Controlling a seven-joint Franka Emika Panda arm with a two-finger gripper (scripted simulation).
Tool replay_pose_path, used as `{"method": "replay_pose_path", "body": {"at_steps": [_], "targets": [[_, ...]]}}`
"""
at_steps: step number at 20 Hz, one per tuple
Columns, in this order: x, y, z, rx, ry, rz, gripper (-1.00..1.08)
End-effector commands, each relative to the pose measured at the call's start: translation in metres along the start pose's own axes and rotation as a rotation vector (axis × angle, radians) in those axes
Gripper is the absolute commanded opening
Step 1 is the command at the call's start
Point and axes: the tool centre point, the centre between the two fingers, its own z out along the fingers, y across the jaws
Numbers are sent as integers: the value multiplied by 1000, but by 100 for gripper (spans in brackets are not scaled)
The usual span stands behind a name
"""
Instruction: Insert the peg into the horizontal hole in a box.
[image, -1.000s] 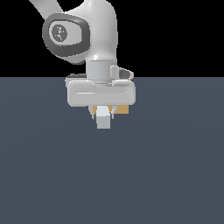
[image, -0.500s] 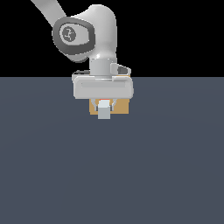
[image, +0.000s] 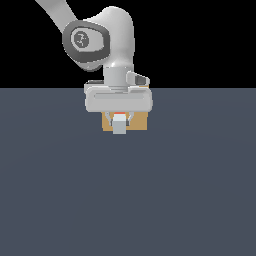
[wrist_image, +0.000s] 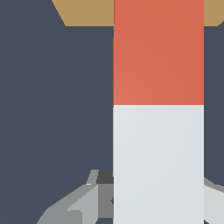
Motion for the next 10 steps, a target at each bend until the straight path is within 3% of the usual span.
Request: {"method": "replay_pose_path", "body": {"at_steps": [1, 10], "targets": [[0, 3, -3, -6, 1, 0, -100], [6, 2, -2, -4, 1, 0, -100]]}}
